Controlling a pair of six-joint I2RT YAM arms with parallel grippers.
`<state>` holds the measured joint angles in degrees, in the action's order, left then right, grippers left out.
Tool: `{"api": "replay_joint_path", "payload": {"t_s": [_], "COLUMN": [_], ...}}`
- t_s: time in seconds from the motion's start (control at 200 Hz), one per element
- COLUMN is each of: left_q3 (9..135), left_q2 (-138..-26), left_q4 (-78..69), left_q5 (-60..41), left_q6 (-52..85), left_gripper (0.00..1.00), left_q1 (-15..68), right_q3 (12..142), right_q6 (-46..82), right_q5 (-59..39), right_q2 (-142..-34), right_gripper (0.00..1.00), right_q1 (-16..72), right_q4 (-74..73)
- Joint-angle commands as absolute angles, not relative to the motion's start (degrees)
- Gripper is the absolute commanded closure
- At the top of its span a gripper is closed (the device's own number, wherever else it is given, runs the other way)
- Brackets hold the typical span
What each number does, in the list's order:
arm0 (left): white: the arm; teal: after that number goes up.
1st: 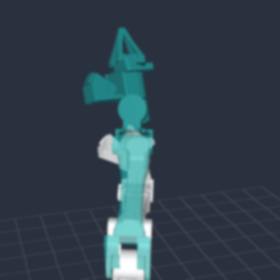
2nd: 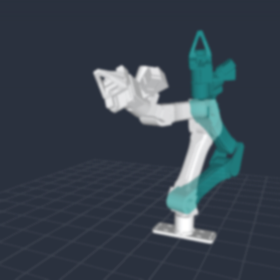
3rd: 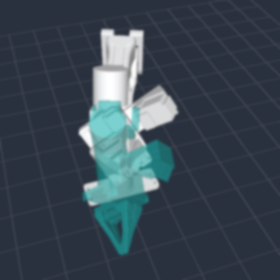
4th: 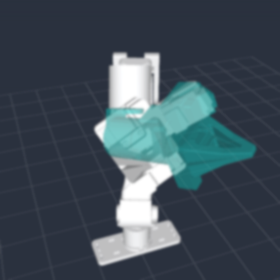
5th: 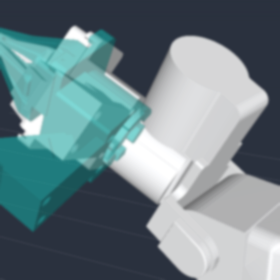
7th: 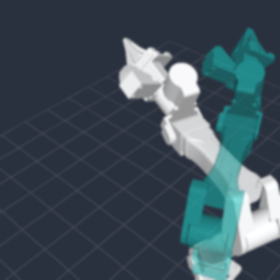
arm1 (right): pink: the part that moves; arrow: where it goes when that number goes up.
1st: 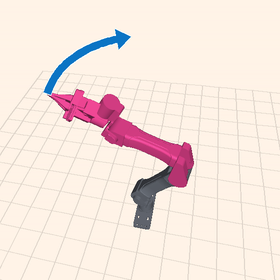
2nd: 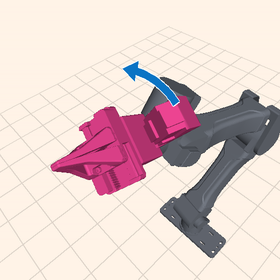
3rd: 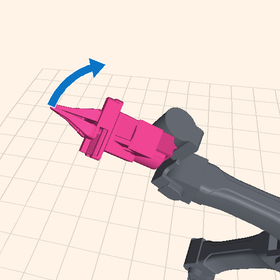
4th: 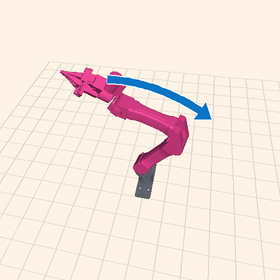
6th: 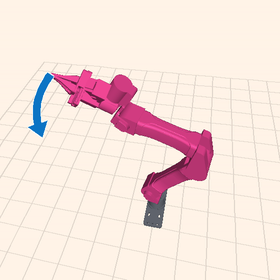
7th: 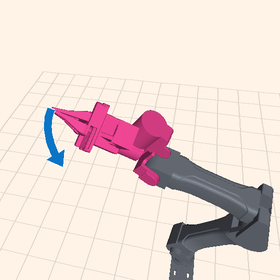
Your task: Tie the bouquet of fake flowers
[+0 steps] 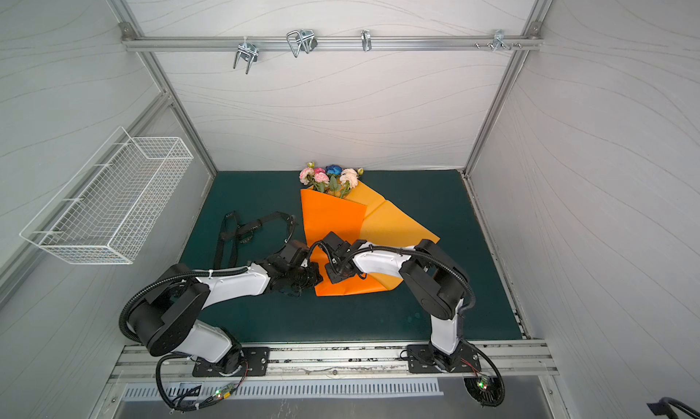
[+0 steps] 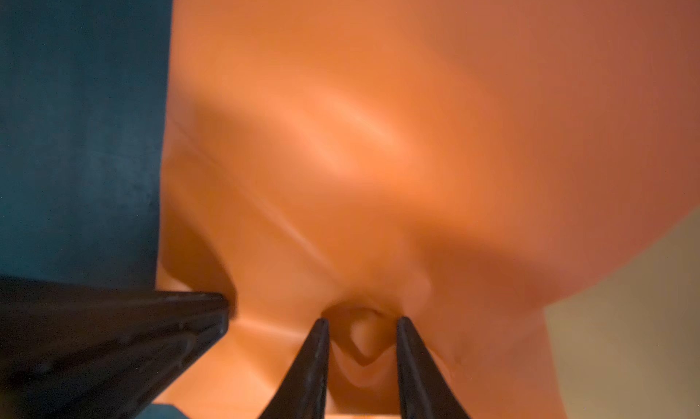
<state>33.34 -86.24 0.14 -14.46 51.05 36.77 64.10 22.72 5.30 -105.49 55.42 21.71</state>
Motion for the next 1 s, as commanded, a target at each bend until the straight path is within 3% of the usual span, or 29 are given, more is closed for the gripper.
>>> {"api": "replay_joint_path", "payload": {"t_s": [0.0,0.385,0.735,0.995], "left_q3": [31.0,29.1,32.0,31.6], "left_q2": [-87.3,-82.2,-81.3,-80.9], "left_q4": [2.0,7.8,11.6,11.6], "left_q5": [-15.6,-15.4,-10.3,-10.4], "left_q6": [52.6,52.3,50.9,51.2], "left_gripper": [1.00,1.00,1.00,1.00], "left_q1": [38.3,38.2,38.2,38.2], "right_q3": [63.1,63.3,66.7,65.8], "right_q6": [23.9,25.1,23.6,24.8], "right_q5": [2.3,-1.0,1.9,3.5], "right_q2": [-104.5,-100.6,-101.4,-96.4], "right_gripper": [0.67,0.65,0.64,0.60], "right_q1": [55.7,55.9,55.5,55.1], "right_q4": [26.2,27.6,27.9,29.7]}}
